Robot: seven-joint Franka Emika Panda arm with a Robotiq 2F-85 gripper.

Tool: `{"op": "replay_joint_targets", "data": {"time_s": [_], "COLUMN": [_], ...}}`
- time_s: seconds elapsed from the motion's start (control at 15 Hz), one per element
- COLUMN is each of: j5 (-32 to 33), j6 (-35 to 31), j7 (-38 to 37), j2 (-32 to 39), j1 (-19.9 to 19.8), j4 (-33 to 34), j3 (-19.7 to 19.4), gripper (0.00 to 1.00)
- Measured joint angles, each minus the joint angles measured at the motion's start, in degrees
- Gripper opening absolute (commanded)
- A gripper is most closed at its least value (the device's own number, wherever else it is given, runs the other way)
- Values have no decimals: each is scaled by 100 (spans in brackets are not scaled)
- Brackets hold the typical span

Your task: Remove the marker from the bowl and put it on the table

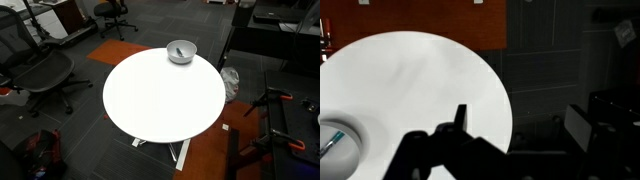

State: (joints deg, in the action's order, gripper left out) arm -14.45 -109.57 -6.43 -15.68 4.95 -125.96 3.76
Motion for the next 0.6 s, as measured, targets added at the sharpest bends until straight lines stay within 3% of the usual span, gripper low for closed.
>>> {"op": "replay_joint_targets", "data": {"time_s": [0.6], "j5": [710], "j6": [-302], "j7": [-1559], "j2": [502], "j1": [-614], "j4": [-6], "j3": [-88], "gripper": [100]}}
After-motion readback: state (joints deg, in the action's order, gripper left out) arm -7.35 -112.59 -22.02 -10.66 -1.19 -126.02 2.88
